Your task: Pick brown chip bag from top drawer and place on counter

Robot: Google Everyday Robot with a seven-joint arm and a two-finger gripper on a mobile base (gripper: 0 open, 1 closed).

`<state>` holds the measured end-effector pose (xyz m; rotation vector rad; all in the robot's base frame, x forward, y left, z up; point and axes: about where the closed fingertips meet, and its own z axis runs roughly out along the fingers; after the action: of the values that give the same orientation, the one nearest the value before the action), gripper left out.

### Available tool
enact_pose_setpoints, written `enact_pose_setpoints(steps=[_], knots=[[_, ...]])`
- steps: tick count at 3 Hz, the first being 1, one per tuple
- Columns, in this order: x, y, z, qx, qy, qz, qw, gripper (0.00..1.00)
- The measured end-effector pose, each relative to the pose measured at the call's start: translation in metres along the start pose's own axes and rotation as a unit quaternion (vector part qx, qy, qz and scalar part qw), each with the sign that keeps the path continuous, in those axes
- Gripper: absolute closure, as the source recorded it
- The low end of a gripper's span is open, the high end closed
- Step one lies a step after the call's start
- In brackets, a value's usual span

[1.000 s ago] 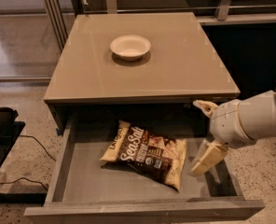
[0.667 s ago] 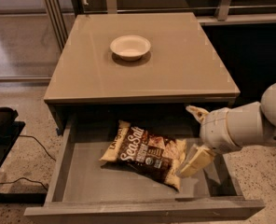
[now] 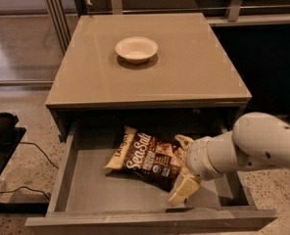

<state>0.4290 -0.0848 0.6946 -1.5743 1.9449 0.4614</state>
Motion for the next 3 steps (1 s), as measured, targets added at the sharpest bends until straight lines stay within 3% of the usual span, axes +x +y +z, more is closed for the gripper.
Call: enact_pose_setpoints(steps=[1, 3], knots=[[0.015, -0.004, 0.033, 0.0, 0.012, 0.015, 0.9998, 0.0], [0.019, -0.042, 0.053, 0.054, 0.014, 0.031, 0.998, 0.0]])
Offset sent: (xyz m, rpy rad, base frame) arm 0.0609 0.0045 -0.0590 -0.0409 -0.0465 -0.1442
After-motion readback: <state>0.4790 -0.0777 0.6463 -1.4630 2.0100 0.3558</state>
